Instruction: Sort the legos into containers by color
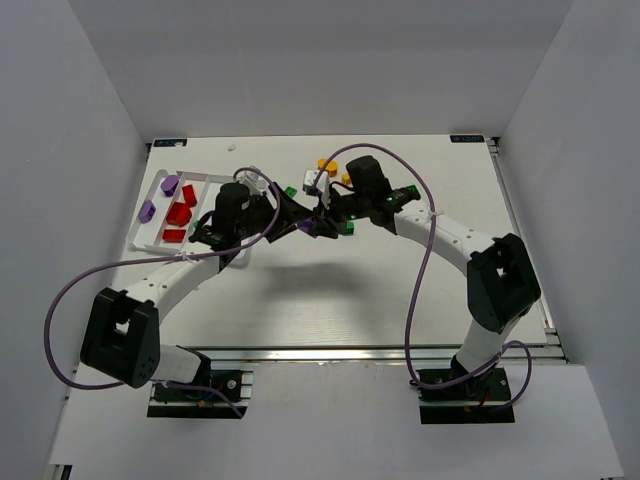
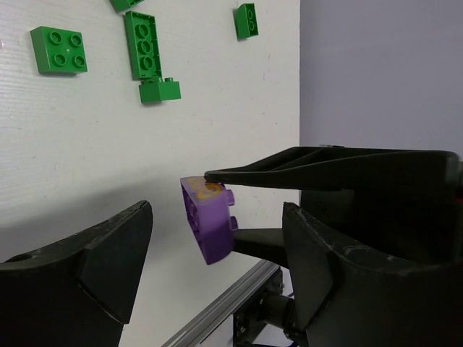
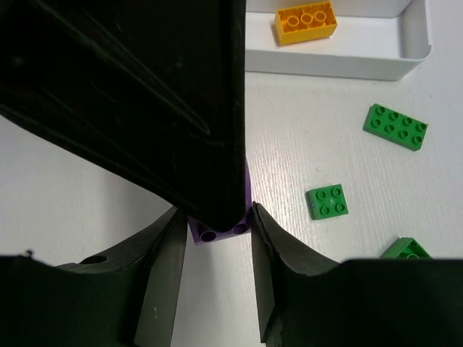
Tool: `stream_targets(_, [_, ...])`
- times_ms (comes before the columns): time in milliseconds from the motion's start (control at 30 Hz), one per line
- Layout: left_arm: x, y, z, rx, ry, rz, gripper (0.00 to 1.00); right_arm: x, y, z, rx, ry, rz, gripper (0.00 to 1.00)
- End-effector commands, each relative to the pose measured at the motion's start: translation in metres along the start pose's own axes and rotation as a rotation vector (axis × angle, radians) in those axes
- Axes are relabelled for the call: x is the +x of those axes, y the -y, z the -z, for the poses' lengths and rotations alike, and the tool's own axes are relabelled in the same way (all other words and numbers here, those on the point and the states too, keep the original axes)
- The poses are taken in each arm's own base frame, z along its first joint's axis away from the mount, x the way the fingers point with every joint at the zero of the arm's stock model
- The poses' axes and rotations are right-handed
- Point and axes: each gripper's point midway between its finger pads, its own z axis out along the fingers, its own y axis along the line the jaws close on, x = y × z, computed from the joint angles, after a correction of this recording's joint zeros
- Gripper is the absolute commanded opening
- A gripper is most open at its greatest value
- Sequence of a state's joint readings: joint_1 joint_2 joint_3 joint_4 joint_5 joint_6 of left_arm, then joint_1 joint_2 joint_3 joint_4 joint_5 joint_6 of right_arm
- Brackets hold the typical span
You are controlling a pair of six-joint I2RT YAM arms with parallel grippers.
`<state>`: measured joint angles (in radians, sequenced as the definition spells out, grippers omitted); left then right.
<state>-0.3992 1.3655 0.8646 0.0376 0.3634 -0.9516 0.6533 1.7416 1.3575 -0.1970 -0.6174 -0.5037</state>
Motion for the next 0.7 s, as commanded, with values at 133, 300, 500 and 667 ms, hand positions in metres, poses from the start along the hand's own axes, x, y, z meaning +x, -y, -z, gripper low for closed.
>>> stream_targets(133, [0.007,0.001,-0.005,0.015,-0.028,-0.014,0.78,-0.036,-0.002,0.010,0.002,0.094,0.051,0.00])
stream_targets(300, [0.010,0.001,-0.007,0.027,-0.047,-0.016,0.70,-0.034,-0.004,0.010,-0.002,0.092,0.045,0.00])
stream_targets(500, [0.016,-0.002,-0.009,0.021,-0.066,-0.019,0.65,-0.036,-0.003,0.009,-0.006,0.097,0.045,0.00])
stream_targets(667, [0.017,-0.005,-0.009,0.013,-0.070,-0.031,0.62,-0.042,-0.009,0.010,-0.040,0.114,0.051,0.00])
